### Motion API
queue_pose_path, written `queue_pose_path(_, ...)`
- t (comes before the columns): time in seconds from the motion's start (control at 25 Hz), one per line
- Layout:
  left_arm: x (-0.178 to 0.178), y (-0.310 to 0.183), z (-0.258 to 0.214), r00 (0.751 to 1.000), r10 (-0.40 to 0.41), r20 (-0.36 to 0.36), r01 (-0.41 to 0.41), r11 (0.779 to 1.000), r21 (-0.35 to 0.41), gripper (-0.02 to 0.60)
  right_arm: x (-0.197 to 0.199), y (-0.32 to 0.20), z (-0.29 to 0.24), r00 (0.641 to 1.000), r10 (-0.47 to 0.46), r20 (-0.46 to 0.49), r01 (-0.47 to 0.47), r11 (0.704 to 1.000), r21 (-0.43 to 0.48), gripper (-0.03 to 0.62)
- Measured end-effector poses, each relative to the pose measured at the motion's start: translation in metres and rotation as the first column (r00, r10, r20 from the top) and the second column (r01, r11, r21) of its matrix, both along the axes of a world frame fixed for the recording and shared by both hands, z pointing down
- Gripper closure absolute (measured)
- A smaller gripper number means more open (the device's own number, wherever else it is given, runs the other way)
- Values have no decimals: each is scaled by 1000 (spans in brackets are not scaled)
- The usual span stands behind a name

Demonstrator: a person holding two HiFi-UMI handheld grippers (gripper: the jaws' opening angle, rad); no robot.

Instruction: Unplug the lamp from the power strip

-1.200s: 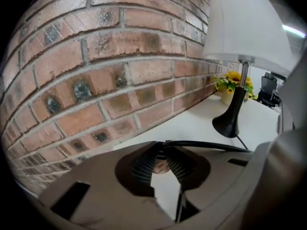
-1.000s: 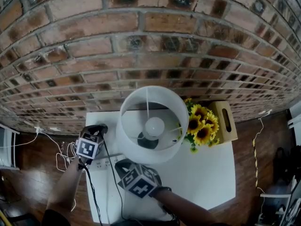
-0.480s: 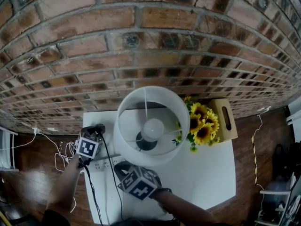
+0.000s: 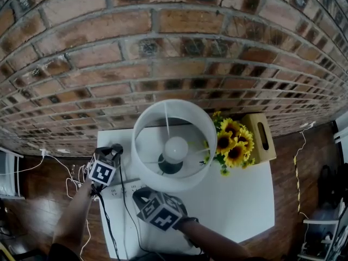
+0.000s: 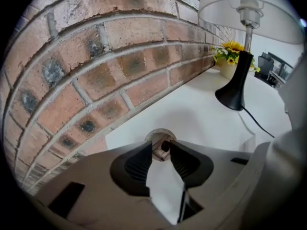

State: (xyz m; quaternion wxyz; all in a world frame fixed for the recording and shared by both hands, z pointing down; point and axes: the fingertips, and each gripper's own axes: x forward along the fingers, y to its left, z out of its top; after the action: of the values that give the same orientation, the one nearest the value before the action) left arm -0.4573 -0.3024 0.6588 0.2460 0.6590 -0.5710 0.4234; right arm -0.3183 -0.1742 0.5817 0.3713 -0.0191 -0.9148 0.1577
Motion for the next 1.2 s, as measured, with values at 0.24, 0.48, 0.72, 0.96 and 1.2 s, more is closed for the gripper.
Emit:
queue_pose_path(0.24, 15, 4, -27, 998, -19, -67, 21, 999, 41, 452, 6, 1, -2, 1000, 4, 1, -4, 1000, -20, 595)
queue_pose_path(0.48, 22, 19, -28, 985, 20, -170, -11, 998, 56, 560, 7, 8, -10, 1000, -10, 8, 10, 1000, -5, 595)
queue_pose_path(0.72, 20, 32, -51, 982, -22, -189, 35, 997, 65, 560, 4, 14, -22, 1000, -12, 27, 12, 1000, 11, 595)
queue_pose_path(0.96, 3, 56, -74, 956, -148, -253, 181, 977, 113, 560, 1, 24, -34, 998, 36, 51, -36, 999, -15, 595)
queue_pose_path(1.2, 9, 75, -97, 953, -143, -269, 188, 971, 151, 560, 4, 37, -44, 998, 30, 51, -29, 1000, -5, 595)
